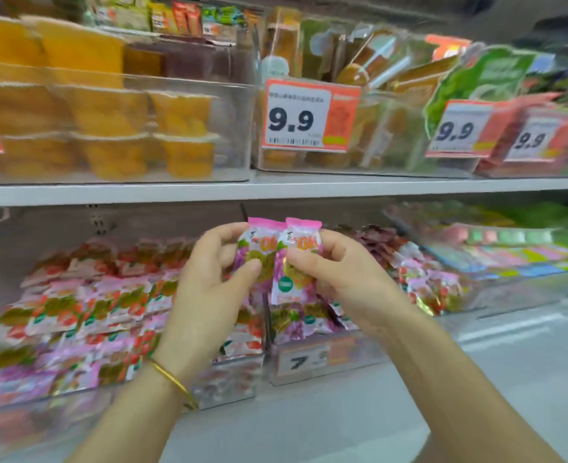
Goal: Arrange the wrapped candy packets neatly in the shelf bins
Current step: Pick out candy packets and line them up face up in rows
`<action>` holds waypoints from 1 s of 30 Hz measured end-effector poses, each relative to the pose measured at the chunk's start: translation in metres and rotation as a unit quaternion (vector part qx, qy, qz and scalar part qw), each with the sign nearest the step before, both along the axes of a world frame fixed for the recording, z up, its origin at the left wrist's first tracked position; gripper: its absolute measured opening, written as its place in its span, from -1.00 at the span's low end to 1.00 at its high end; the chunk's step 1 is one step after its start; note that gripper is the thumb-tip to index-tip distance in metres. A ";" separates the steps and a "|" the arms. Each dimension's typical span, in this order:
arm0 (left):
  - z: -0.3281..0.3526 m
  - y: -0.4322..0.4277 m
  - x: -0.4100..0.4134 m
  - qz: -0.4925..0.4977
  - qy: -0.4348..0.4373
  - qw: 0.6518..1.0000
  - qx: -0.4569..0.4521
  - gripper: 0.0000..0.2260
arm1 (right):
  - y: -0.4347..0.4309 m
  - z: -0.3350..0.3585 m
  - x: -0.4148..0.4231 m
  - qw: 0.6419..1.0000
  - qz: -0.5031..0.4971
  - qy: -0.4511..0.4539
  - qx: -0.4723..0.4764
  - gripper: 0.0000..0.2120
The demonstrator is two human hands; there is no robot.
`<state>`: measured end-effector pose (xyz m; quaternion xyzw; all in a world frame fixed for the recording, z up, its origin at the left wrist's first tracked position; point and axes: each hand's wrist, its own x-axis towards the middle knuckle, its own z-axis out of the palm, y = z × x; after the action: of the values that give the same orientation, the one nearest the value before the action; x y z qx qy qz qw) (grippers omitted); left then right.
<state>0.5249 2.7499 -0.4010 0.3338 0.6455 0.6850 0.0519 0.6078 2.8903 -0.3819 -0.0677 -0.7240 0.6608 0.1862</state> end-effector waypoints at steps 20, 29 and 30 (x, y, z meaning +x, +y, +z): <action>-0.021 0.042 -0.040 0.123 0.267 0.913 -0.282 -0.84 | 0.072 -0.025 -0.066 0.950 -0.201 -0.153 0.182 -0.64; -0.028 0.032 -0.044 0.086 0.260 0.925 -0.263 -0.76 | 0.059 -0.021 -0.075 0.931 -0.149 -0.191 0.272 -0.73; -0.028 0.032 -0.044 0.086 0.263 0.924 -0.265 -0.75 | 0.064 -0.017 -0.070 0.933 -0.160 -0.190 0.259 -0.63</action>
<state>0.4811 2.7821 -0.4294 0.4193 0.8202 0.3781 -0.0926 0.5378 2.9540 -0.3993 -0.2562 -0.8716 0.3862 0.1599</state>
